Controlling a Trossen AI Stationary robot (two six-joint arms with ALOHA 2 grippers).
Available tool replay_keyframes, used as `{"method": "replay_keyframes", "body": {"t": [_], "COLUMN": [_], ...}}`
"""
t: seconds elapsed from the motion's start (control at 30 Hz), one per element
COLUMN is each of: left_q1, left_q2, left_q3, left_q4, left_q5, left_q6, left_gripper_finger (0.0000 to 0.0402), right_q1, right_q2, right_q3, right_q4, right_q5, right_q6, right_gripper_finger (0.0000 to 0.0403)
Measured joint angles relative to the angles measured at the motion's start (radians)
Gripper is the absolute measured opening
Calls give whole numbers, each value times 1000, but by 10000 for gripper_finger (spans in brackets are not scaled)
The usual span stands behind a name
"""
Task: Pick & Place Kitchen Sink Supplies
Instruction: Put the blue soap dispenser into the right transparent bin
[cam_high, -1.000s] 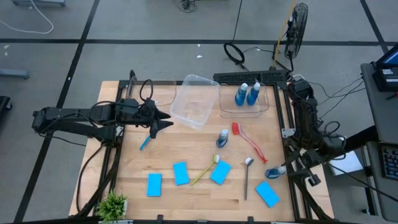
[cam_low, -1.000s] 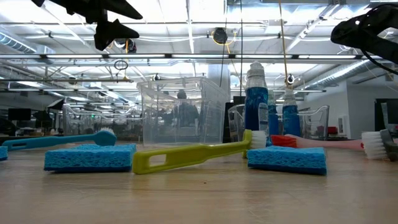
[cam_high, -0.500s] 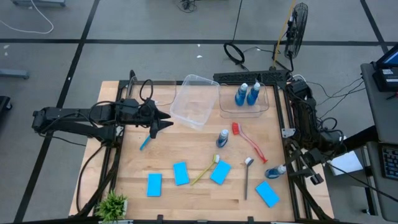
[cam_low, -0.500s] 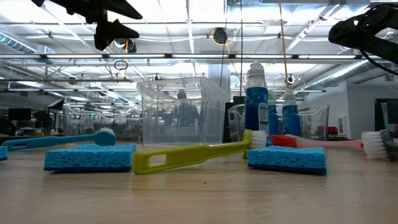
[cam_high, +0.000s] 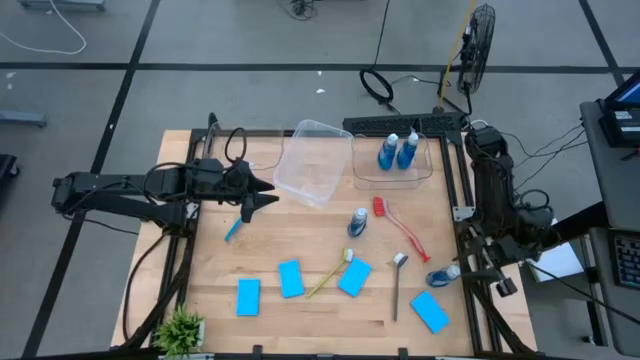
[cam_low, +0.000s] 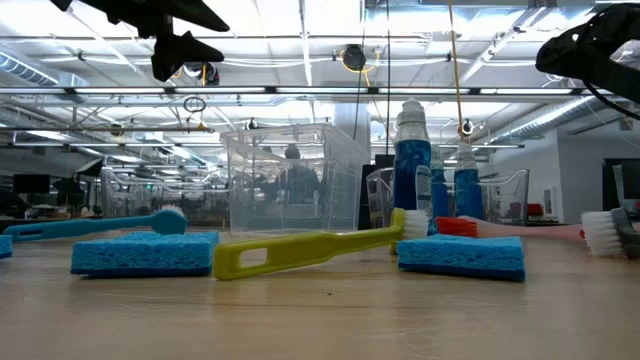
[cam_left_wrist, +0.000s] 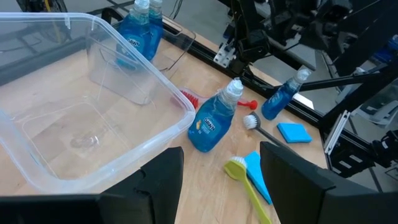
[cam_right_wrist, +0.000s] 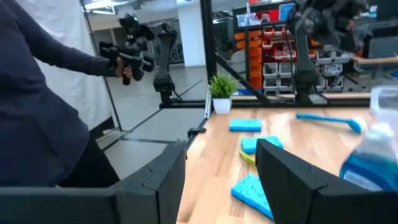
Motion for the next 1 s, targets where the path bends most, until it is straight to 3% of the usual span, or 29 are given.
{"method": "replay_keyframes", "body": {"t": [0.33, 0.6, 1.0], "left_q1": [-7, -51, -128], "left_q2": [0, 0, 0], "left_q3": [0, 0, 0], "left_q4": [0, 0, 0], "left_q5": [0, 1, 2], "left_q6": [9, 22, 26], "left_gripper_finger": [214, 214, 214], "right_q1": [-19, -115, -327], "right_q2": [1, 22, 127], "right_q3": [255, 422, 684], "right_q4": [-19, -104, -299], "right_q5": [0, 0, 0], "right_q6": [-369, -537, -575], "right_gripper_finger": [183, 183, 183]}}
